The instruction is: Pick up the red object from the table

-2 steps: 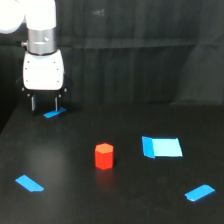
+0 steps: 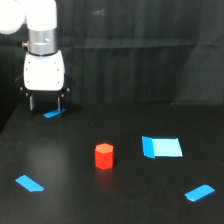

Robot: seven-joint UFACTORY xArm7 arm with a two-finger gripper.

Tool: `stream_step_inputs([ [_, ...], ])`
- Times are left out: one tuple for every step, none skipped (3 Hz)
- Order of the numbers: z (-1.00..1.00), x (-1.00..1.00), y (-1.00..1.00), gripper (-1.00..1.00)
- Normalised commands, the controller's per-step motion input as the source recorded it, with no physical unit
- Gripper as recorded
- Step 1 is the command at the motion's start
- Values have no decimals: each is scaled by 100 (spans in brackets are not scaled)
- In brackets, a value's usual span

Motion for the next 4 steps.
stream_step_inputs([
  [-21, 49, -9, 96],
  [2, 65, -39, 100],
  [4, 85, -58, 100],
  [3, 85, -62, 100],
])
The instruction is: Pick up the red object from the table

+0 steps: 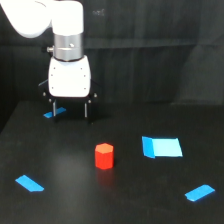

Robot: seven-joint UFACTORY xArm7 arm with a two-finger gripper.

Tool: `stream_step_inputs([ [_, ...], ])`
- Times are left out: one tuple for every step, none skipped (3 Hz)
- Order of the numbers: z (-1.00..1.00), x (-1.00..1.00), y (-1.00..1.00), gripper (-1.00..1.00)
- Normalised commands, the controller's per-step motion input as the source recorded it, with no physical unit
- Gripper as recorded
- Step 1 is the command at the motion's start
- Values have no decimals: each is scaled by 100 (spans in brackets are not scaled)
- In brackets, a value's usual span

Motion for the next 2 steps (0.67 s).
stream_step_inputs([
  [-12, 92, -74, 98],
  [-3, 74, -82, 99],
])
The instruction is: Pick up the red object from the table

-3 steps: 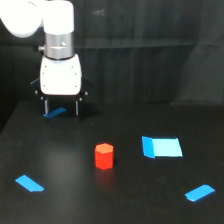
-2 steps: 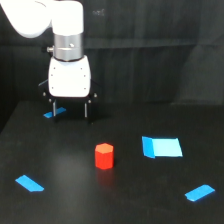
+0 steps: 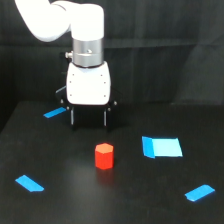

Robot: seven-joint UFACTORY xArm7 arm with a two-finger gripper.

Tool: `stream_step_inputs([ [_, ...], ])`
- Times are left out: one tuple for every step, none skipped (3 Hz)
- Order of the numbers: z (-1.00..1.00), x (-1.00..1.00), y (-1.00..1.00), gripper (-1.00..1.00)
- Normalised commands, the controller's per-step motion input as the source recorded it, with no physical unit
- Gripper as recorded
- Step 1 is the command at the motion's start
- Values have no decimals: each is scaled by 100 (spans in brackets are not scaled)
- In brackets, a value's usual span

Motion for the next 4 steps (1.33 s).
stream_step_inputs([
  [-18, 52, -87, 100],
  [2, 41, -84, 100],
  [-18, 27, -79, 100],
  [-5, 18, -59, 98],
])
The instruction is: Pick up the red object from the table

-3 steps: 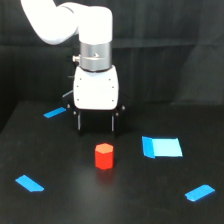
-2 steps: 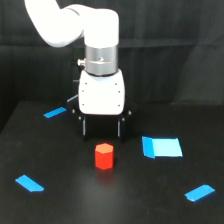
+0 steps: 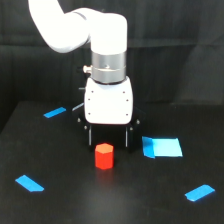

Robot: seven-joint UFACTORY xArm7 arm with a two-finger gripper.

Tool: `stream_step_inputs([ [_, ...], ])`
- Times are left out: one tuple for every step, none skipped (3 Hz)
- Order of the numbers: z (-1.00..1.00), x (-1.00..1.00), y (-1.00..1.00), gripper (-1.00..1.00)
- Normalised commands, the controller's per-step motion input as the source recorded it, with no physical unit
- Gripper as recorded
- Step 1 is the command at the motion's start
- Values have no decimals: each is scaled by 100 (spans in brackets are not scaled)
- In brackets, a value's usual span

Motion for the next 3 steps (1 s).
stream_step_inputs([
  [-12, 19, -66, 100],
  [-17, 18, -51, 97],
  [-24, 21, -20, 79],
])
